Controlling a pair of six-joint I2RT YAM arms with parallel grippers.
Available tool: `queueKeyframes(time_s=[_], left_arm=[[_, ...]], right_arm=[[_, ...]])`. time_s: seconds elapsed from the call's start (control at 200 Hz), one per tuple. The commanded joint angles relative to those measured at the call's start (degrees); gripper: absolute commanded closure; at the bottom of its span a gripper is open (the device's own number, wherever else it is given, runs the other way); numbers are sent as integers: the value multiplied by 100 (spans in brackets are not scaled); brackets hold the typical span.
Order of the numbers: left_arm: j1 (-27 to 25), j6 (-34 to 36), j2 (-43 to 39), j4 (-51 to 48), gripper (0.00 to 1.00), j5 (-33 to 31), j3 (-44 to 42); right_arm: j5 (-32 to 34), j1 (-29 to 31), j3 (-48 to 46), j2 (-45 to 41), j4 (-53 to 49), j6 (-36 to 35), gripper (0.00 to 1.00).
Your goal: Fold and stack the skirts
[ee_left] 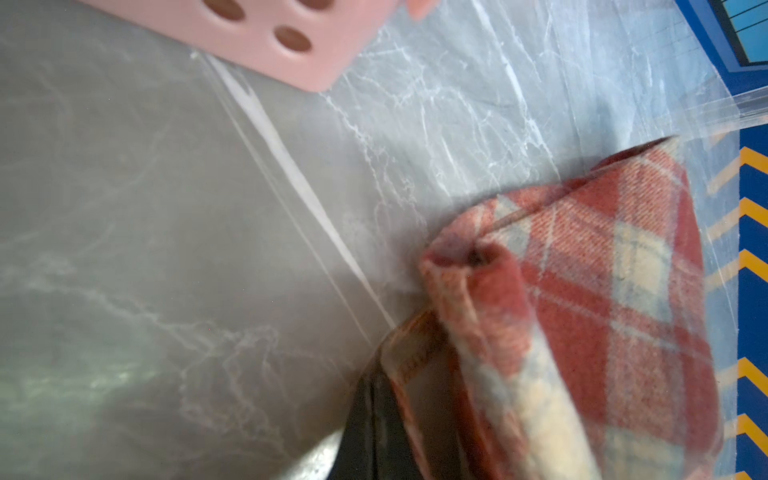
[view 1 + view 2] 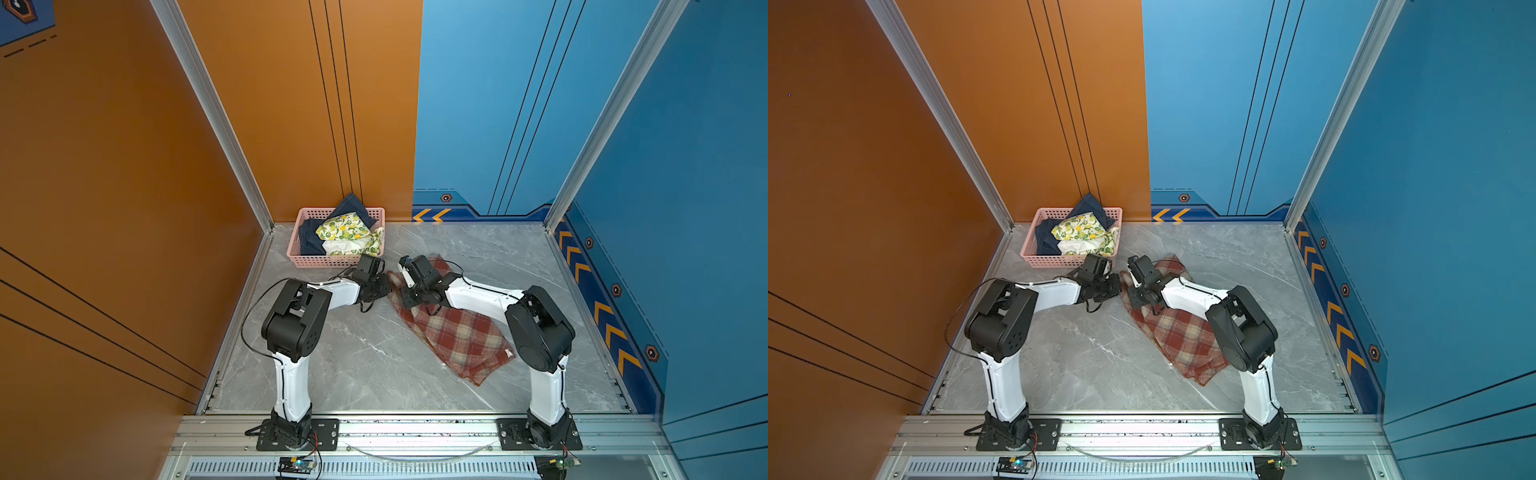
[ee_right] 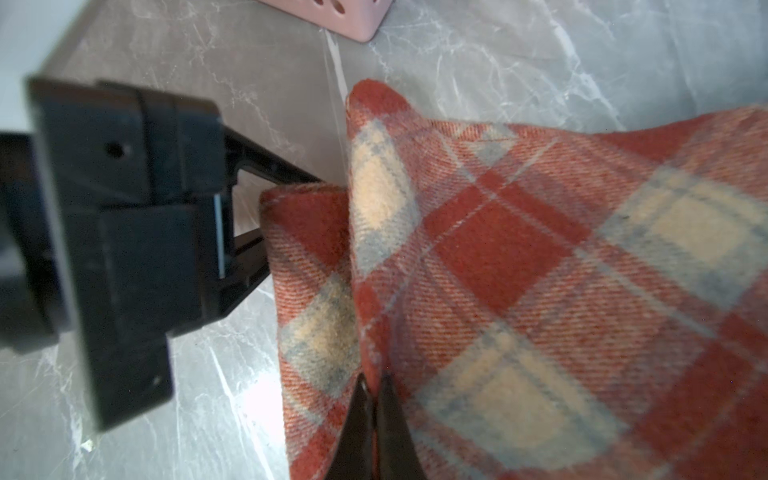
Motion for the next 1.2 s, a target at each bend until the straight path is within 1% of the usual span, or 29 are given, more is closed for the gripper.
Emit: queueKeyframes(time_s=[0.0,0.165,0.195,0.295,0.446,0.481,0.516,0.541,0.551,0.571,0.666,0.856,0.961,1.192], left_arm=[[101,-125,-167,-270,100,6,-264],[223,-346,-557,-325,100,38,-599],[243,-405,-642,-312,100,68,-823],[293,-574,-916,-228,100,167,-1074],[388,-953,-1157,40,72,547,-1291],[400,-1040,-1201,119,69,615,-1333],[406,-1117,-1237,138,67,656,-1345],[400,-1159,-1261,149,67,688,-1346],[399,-1181,-1262,170,67,708,-1351],[406,-1216,-1278,207,67,732,-1358],[411,-1408,-1306,389,66,778,-1422],[426,-1687,-1465,612,67,887,-1584],[399,-1691,-1633,625,69,842,-1640],[351,-1679,-1684,614,71,828,-1680]], right_arm=[[-110,2,-157,-340,196,163,100],[-90,-35,-133,-366,229,182,100],[-91,-37,-134,-374,237,184,100],[-106,-34,-137,-388,275,208,100],[-126,-34,-143,-416,282,230,100],[-110,-34,-158,-424,280,228,100],[-97,-34,-166,-438,281,227,100],[-97,-34,-173,-440,284,226,100],[-101,-166,-170,-445,281,230,100],[-105,-207,-181,-451,282,235,100],[-99,-219,-196,-484,285,235,100],[-96,-219,-223,-511,247,255,100],[-97,-202,-249,-520,228,257,100],[-65,-132,-313,-526,212,300,100]])
